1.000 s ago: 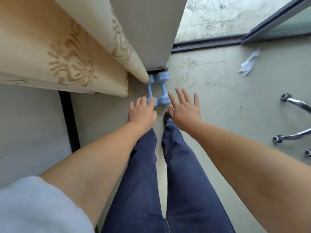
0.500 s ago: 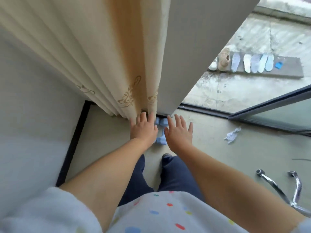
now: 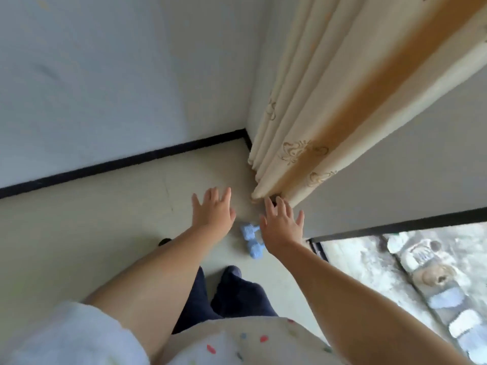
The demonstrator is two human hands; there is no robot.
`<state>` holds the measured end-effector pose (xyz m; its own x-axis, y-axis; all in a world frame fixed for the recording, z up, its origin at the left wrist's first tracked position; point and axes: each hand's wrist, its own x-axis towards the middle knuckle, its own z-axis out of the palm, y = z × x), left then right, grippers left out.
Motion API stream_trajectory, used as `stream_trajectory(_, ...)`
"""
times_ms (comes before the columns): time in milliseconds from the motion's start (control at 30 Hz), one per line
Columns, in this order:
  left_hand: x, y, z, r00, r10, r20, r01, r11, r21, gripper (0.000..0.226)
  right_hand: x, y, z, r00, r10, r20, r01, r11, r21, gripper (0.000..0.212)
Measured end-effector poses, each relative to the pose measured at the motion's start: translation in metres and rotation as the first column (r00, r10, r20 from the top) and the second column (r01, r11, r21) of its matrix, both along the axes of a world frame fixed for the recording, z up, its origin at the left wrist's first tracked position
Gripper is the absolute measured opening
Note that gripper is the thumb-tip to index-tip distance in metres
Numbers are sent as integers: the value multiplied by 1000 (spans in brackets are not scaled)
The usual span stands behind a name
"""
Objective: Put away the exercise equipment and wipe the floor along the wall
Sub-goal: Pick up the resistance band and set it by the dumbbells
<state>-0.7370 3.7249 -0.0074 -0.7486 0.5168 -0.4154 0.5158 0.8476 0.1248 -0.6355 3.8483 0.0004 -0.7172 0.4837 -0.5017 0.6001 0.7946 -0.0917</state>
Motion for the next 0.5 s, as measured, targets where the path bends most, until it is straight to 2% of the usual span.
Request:
stream_trajectory(133, 3, -63, 12, 961, 276, -32, -274, 960, 55, 53, -28, -48, 6, 958, 282, -45, -282, 959, 21, 54)
stream_trajectory(233, 16, -125, 18, 889, 456, -35, -454, 889, 54, 53, -46, -95, 13, 874, 482, -58, -479, 876, 61, 54)
stream_trajectory(333, 46, -193, 17, 773, 634, -19, -634, 774, 15, 54, -55, -149, 19, 768, 638, -48, -635, 770, 65, 55)
stream_trajectory(500, 130, -304, 16, 523, 852, 13, -852, 523, -4, 53, -31, -265, 17, 529, 848, -18, -846, 529, 69, 55)
